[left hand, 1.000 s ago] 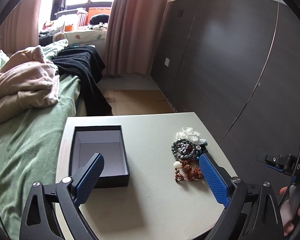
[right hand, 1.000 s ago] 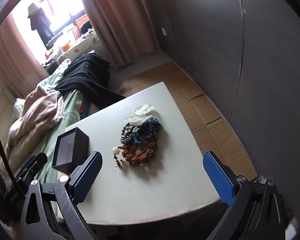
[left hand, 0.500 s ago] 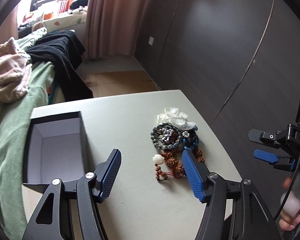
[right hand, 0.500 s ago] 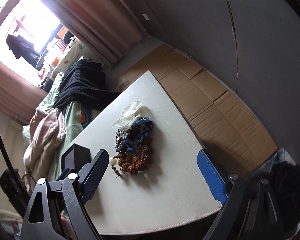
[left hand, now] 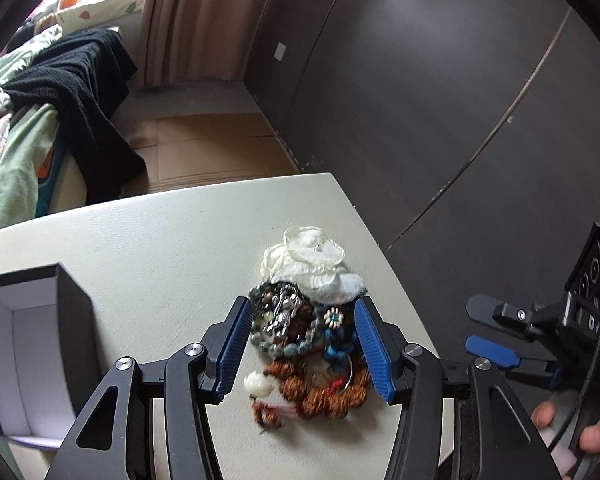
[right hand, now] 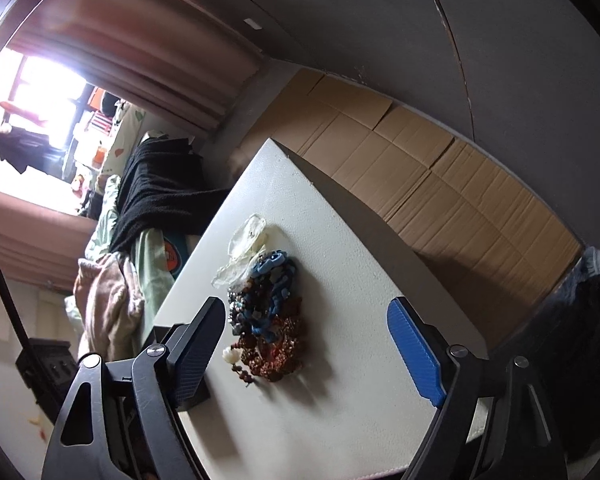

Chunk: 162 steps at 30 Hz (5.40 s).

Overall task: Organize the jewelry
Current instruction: 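Lower the left tool onto the jewelry pile and grasp the white cloth with blue beads, then carry the cloth and blue beads with the left tool into the black box and release, then grasp the dark bead bracelet with the left tool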

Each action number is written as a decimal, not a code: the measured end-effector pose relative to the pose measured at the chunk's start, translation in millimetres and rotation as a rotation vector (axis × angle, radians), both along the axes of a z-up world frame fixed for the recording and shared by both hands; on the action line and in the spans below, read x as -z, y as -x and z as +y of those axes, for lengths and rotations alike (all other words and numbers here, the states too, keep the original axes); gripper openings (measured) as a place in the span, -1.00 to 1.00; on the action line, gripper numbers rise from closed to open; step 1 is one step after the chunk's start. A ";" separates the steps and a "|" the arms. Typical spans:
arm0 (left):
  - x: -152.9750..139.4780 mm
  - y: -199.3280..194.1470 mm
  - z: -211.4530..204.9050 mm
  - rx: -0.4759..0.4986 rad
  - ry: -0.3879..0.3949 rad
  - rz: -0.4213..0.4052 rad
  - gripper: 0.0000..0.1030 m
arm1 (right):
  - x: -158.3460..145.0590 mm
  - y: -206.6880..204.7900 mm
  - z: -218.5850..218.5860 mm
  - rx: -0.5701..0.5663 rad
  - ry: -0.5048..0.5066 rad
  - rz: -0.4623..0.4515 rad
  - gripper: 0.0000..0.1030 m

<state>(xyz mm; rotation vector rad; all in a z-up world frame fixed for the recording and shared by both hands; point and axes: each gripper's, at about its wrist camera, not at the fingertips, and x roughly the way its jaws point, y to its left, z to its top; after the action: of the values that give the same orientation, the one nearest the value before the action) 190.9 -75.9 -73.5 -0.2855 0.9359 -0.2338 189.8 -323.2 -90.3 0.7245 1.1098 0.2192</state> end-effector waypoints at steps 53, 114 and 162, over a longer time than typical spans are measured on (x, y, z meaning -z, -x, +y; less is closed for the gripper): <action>-17.4 67.6 102.0 -0.189 0.062 -0.060 -0.96 | 31.9 -35.1 95.3 -0.197 0.157 -0.014 -0.76; -47.2 132.1 199.2 -0.472 0.176 -0.141 0.63 | -43.7 38.5 186.5 -0.428 -0.045 -0.280 0.45; 20.0 21.8 -9.5 -0.016 -0.064 -0.033 -0.33 | -4.1 -6.0 9.2 -0.065 0.028 0.030 0.45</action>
<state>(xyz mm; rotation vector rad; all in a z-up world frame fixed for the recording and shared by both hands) 169.1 -85.5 -93.5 -0.2300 0.9066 -0.1928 195.7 -314.0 -86.2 0.6694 1.1640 0.2488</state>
